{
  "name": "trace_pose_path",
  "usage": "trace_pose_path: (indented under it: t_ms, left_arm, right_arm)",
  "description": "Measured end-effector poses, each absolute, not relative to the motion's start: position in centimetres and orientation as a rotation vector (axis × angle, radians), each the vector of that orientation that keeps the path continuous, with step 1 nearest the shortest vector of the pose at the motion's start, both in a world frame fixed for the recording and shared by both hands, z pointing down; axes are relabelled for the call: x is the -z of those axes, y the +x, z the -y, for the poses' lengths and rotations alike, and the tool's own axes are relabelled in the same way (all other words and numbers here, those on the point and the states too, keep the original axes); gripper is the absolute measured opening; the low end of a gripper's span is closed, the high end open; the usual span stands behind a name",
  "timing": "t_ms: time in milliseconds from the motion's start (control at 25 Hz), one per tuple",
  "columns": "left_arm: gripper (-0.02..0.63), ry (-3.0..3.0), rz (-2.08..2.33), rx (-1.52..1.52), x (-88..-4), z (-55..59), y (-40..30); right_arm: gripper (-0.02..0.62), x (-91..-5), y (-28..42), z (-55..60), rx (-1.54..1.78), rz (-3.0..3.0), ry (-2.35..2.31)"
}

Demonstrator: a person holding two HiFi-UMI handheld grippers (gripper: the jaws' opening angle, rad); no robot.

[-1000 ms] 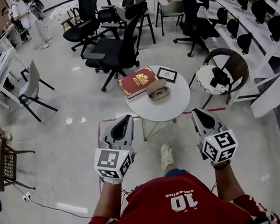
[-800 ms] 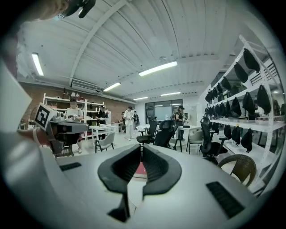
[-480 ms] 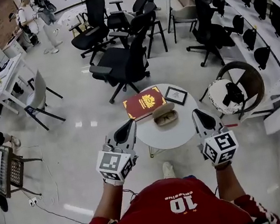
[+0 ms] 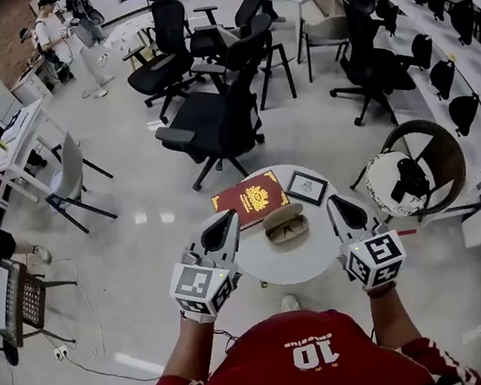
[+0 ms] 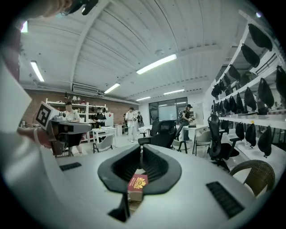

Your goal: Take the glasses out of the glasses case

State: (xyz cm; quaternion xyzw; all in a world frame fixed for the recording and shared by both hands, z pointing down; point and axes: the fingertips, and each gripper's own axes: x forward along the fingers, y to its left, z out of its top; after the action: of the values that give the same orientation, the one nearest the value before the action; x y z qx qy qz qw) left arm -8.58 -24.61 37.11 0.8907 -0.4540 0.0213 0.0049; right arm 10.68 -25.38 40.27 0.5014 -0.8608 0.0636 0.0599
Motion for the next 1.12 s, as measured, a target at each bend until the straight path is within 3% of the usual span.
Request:
trace_pose_path:
  t_ms: [840,920,1120]
  left_arm:
    - [0.008,2.778,1.439,-0.098,-38.4,28.2,-6.4]
    - [0.008,2.78,1.442,-0.084,-38.4,28.3,-6.8]
    - [0.008,2.756,1.45,-0.066,-39.2,28.2,-7.7]
  right_arm:
    - [0.03,-40.5,11.2,29.3,-0.117,2.69,1.431]
    - [0.094,-40.7,10.5,29.2,-0.098,2.682,1.391]
    - [0.107,-42.0,9.3,29.1,-0.07,2.648,1.324]
